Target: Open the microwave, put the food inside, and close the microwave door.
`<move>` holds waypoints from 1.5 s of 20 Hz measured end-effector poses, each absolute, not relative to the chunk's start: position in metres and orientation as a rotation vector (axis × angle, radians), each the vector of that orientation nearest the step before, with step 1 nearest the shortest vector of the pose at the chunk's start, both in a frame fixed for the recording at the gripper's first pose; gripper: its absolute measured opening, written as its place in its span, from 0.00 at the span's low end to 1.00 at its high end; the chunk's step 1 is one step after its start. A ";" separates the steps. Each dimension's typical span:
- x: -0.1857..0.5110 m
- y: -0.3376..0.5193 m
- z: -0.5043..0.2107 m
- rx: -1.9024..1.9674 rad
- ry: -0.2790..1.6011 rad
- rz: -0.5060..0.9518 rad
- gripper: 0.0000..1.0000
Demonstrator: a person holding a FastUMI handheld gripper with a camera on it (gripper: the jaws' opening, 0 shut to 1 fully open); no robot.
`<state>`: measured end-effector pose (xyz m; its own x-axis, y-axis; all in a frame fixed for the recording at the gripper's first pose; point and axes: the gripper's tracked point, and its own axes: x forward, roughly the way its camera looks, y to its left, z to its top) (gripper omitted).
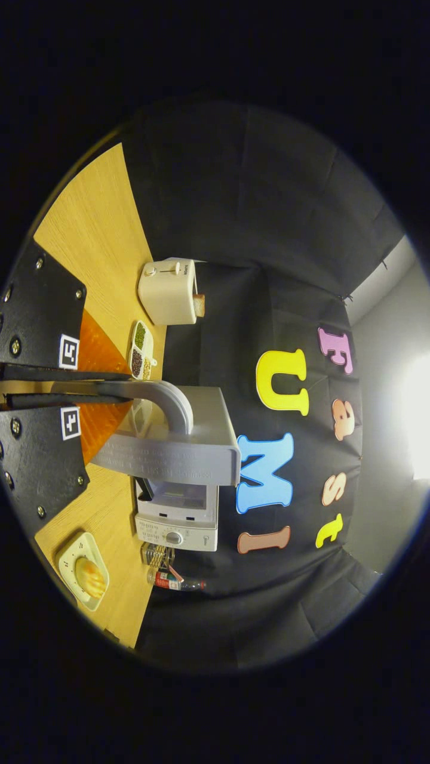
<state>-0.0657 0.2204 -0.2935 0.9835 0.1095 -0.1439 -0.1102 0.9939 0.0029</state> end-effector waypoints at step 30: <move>-0.085 -0.056 -0.375 -0.072 0.391 0.127 0.95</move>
<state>-0.0852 -0.0557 -0.3755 0.9166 0.1099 -0.3845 -0.1376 0.9894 -0.0454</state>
